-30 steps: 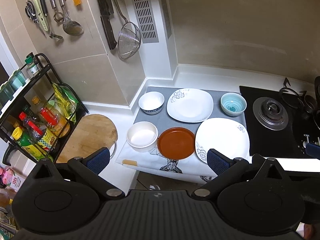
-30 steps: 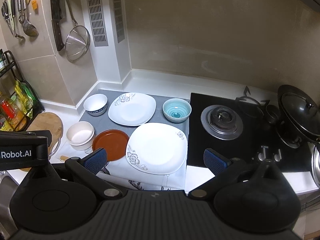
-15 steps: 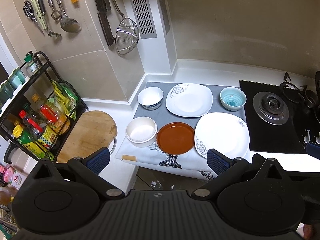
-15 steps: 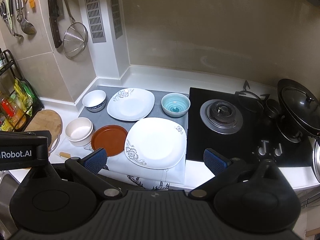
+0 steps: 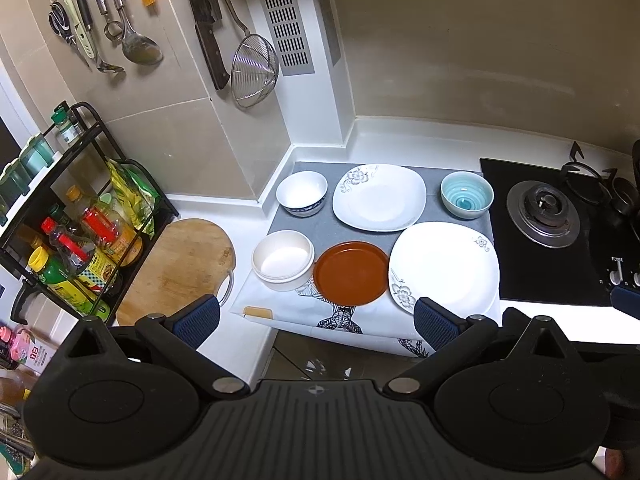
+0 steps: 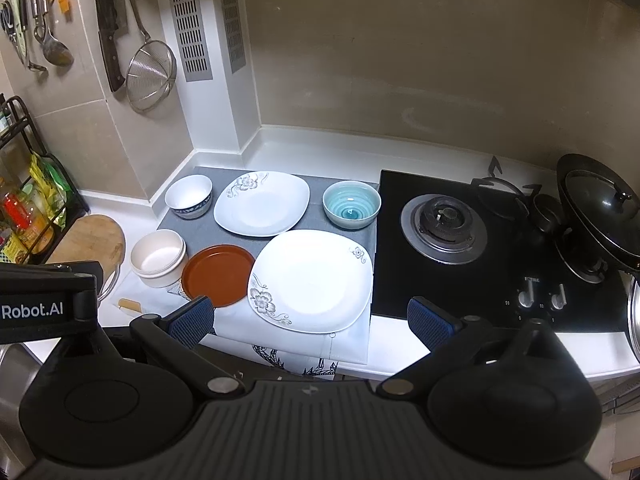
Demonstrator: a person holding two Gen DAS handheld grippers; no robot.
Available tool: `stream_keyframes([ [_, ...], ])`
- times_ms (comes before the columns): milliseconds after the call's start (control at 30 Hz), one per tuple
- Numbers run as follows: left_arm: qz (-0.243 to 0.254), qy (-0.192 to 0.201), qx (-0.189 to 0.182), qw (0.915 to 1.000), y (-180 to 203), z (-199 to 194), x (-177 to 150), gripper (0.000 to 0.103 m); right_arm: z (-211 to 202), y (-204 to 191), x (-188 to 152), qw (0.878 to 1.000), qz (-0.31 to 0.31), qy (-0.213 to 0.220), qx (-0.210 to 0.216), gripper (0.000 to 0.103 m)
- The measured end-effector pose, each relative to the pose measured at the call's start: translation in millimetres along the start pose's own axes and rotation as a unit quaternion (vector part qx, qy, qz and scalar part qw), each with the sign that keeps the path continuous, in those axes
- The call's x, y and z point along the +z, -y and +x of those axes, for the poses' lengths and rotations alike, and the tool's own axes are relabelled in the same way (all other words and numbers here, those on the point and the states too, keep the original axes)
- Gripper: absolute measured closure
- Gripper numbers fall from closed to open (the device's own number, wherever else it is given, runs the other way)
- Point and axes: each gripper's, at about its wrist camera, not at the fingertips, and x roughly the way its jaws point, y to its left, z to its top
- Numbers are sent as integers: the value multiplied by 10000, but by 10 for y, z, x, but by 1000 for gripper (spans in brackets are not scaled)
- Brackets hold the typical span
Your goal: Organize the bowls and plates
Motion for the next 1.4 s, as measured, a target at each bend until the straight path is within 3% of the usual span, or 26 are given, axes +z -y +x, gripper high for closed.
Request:
stream_keyframes([
  [500, 56, 64, 21, 10000, 100, -26, 17, 0, 11, 101, 28, 10000, 60, 42, -20, 0],
  [600, 79, 25, -112, 9999, 110, 4, 39, 0, 26, 138, 27, 9999, 96, 42, -8, 0],
  [900, 221, -180, -257, 9993, 128, 427, 66, 0, 378, 81, 13, 9997, 148, -126, 156, 0],
  [1067, -124, -394, -834, 9957, -43, 998, 31, 4, 757, -40, -110, 9969, -96, 411, 658, 0],
  [1167, -39, 405, -1134, 9927, -134, 1271, -135, 6, 1065, -7, -134, 9909, -173, 366, 1280, 0],
  [1233, -13, 508, -1191, 9916, -181, 1508, -195, 5, 1274, 75, -131, 9883, 107, 173, 1509, 0],
  [1400, -249, -185, -2402, 9702, -346, 2220, -130, 5, 1681, 252, -124, 9929, 539, -124, 1055, 0],
])
